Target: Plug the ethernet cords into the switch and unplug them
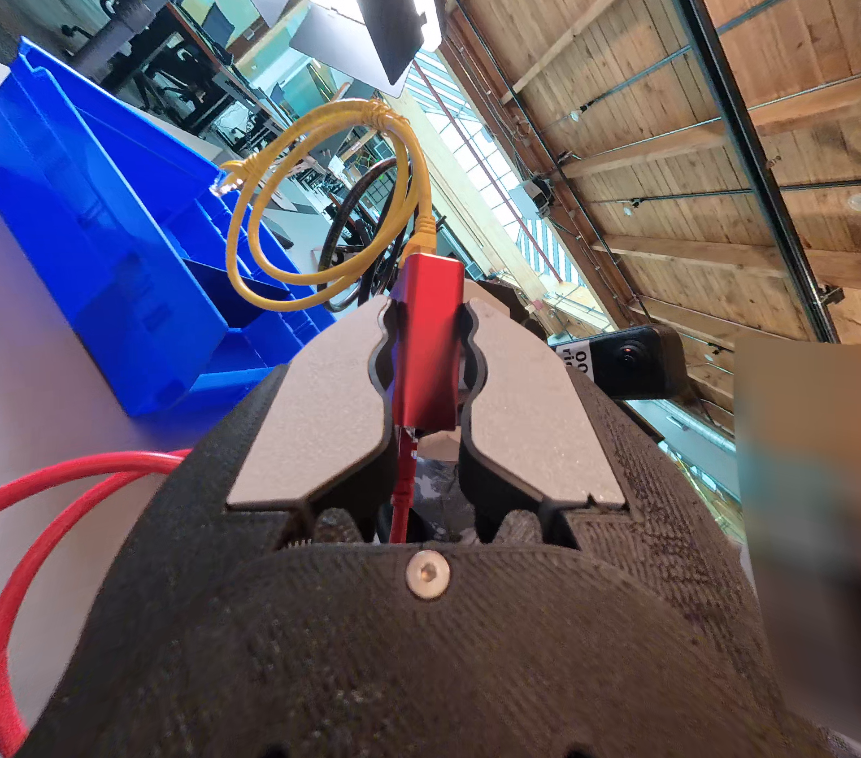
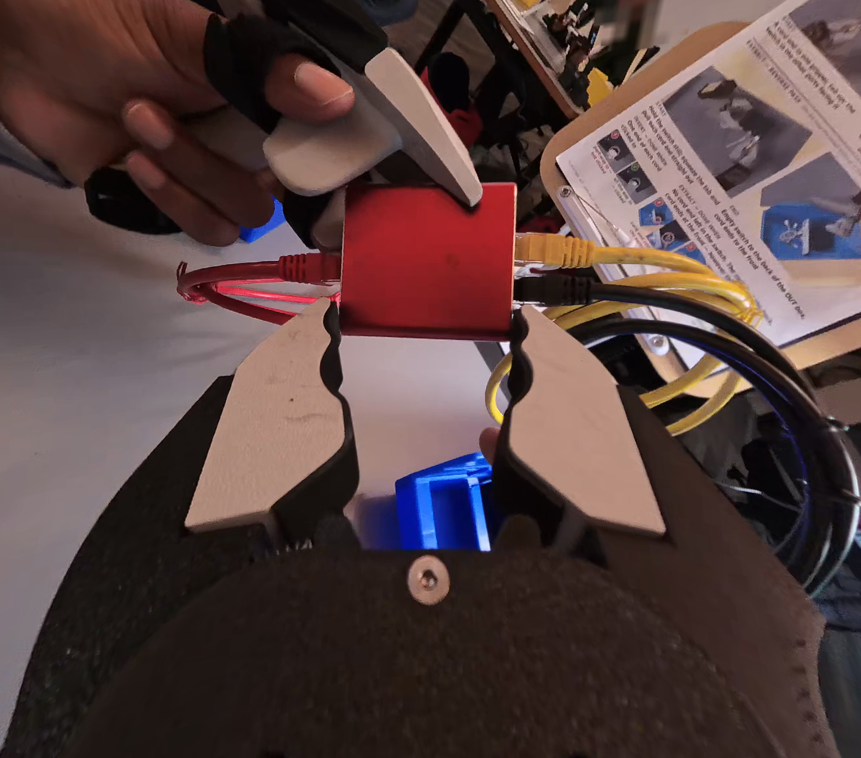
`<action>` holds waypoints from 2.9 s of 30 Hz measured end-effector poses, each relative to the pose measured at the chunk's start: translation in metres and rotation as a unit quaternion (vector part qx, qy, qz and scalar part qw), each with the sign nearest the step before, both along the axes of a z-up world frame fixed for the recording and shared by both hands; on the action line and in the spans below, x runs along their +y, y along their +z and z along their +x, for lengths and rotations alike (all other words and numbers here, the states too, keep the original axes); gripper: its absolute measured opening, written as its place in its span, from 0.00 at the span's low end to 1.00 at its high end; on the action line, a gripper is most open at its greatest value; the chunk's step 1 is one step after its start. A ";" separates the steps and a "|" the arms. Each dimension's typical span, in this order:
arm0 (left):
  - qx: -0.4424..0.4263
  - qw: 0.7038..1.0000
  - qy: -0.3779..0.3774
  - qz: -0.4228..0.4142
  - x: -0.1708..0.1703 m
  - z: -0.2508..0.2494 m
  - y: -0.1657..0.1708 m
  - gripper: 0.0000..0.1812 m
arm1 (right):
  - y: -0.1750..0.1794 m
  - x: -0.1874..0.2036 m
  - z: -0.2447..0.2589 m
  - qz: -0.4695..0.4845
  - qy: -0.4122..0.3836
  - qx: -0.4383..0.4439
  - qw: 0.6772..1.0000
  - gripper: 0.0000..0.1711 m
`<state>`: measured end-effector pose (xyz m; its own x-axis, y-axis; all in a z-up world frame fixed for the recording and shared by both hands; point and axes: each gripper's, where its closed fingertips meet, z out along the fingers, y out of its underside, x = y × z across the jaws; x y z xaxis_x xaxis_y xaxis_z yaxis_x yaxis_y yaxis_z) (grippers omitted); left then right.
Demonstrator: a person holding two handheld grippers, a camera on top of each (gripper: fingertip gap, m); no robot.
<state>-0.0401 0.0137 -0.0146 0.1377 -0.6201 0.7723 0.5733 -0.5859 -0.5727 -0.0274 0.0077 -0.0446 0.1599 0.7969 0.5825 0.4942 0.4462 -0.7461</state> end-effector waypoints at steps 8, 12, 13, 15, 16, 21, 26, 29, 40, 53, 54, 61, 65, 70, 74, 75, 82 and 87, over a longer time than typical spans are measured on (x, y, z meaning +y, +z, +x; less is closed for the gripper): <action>0.109 0.983 -0.027 0.144 -0.035 0.010 0.035 0.21 | 0.035 -0.022 0.016 -0.238 0.136 0.105 0.956 0.41; 0.230 0.942 0.017 0.245 -0.050 0.002 0.047 0.26 | 0.053 -0.032 0.027 -0.383 0.225 0.160 0.881 0.41; 0.277 0.921 0.034 0.270 -0.052 0.000 0.045 0.26 | 0.055 -0.036 0.029 -0.411 0.245 0.162 0.863 0.41; 0.366 0.872 0.066 0.320 -0.055 -0.004 0.042 0.28 | 0.054 -0.043 0.031 -0.457 0.277 0.152 0.831 0.40; 0.401 0.845 0.076 0.344 -0.058 -0.003 0.041 0.29 | 0.052 -0.048 0.032 -0.479 0.293 0.141 0.816 0.41; 0.548 0.728 0.057 0.408 -0.070 0.014 0.019 0.34 | 0.029 -0.074 0.031 -0.551 0.351 0.063 0.754 0.40; 0.613 0.646 -0.012 0.455 -0.086 0.043 -0.012 0.32 | 0.007 -0.102 0.038 -0.582 0.399 -0.025 0.708 0.41; 0.607 0.644 -0.022 0.466 -0.090 0.049 -0.014 0.21 | 0.011 -0.097 0.040 -0.586 0.408 -0.008 0.701 0.41; 0.447 0.820 -0.020 0.357 -0.065 0.027 0.002 0.16 | 0.035 -0.056 0.036 -0.230 0.258 0.056 0.937 0.33; 0.405 0.852 0.071 0.323 -0.055 -0.003 0.038 0.19 | 0.113 -0.020 0.040 -0.224 0.223 0.017 0.949 0.16; 0.394 0.858 0.087 0.318 -0.056 -0.013 0.045 0.19 | 0.129 -0.006 0.044 -0.226 0.206 0.020 0.952 0.15; 0.371 0.866 0.119 0.313 -0.063 -0.039 0.065 0.19 | 0.203 0.120 0.088 -0.204 0.015 0.066 0.977 0.15; 0.391 0.852 0.128 0.323 -0.062 -0.034 0.064 0.19 | 0.174 0.191 0.108 -0.215 -0.068 0.100 0.969 0.16; 0.407 0.845 0.136 0.319 -0.059 -0.038 0.060 0.18 | 0.098 0.249 0.117 -0.252 -0.101 0.169 0.947 0.16; 0.404 0.850 0.137 0.309 -0.054 -0.044 0.057 0.18 | 0.036 0.287 0.141 -0.292 -0.158 0.200 0.922 0.15; 0.402 0.852 0.137 0.306 -0.053 -0.045 0.055 0.18 | 0.020 0.294 0.149 -0.301 -0.176 0.190 0.918 0.15; 0.411 0.857 0.125 0.286 -0.040 -0.045 0.039 0.17 | -0.056 0.306 0.182 -0.287 -0.264 0.008 0.921 0.16; 0.429 0.850 0.119 0.281 -0.037 -0.041 0.031 0.17 | -0.065 0.303 0.181 -0.190 -0.261 -0.101 0.941 0.16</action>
